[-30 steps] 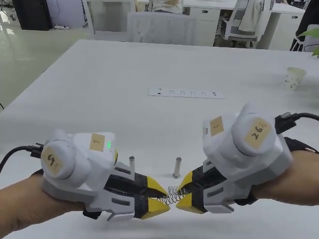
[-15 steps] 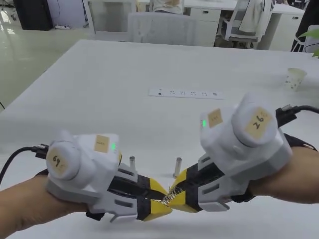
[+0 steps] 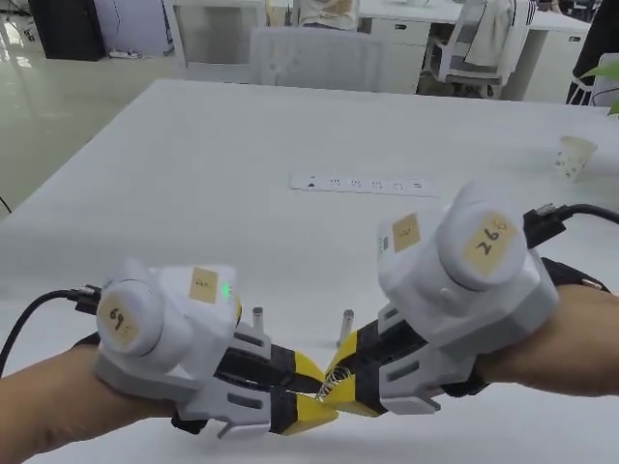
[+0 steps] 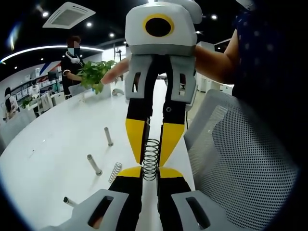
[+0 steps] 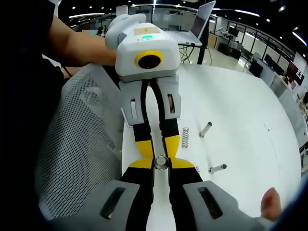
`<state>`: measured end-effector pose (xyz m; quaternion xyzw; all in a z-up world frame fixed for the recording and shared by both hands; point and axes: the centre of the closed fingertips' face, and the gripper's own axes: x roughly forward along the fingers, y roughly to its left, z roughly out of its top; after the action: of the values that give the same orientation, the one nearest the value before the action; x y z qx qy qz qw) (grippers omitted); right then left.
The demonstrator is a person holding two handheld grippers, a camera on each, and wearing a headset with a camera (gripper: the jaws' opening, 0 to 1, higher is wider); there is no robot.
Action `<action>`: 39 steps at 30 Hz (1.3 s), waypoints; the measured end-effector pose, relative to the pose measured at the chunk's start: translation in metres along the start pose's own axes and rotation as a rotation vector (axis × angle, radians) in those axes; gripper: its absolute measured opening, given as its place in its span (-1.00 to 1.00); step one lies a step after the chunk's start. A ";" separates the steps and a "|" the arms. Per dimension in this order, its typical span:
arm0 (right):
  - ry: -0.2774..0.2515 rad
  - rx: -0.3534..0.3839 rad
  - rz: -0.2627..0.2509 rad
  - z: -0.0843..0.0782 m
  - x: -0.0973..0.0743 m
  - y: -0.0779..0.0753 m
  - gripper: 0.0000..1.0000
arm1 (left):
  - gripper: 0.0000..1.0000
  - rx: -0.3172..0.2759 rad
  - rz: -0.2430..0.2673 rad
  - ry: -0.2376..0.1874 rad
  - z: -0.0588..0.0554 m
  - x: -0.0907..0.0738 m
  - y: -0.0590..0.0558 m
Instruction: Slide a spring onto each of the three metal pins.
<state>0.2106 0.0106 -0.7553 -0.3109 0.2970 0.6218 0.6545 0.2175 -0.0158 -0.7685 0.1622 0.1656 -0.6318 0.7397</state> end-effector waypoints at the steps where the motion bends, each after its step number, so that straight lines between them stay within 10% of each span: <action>1: 0.001 0.000 0.000 0.000 0.000 0.000 -0.84 | -0.95 0.001 0.000 0.000 0.000 0.000 0.000; 39: 0.047 0.038 -0.070 -0.027 -0.022 -0.027 -0.84 | -0.31 -0.133 0.127 -0.027 -0.007 -0.045 0.023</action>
<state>0.2368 -0.0247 -0.7544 -0.3230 0.3130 0.5855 0.6745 0.2328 0.0308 -0.7541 0.1140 0.1865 -0.5732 0.7897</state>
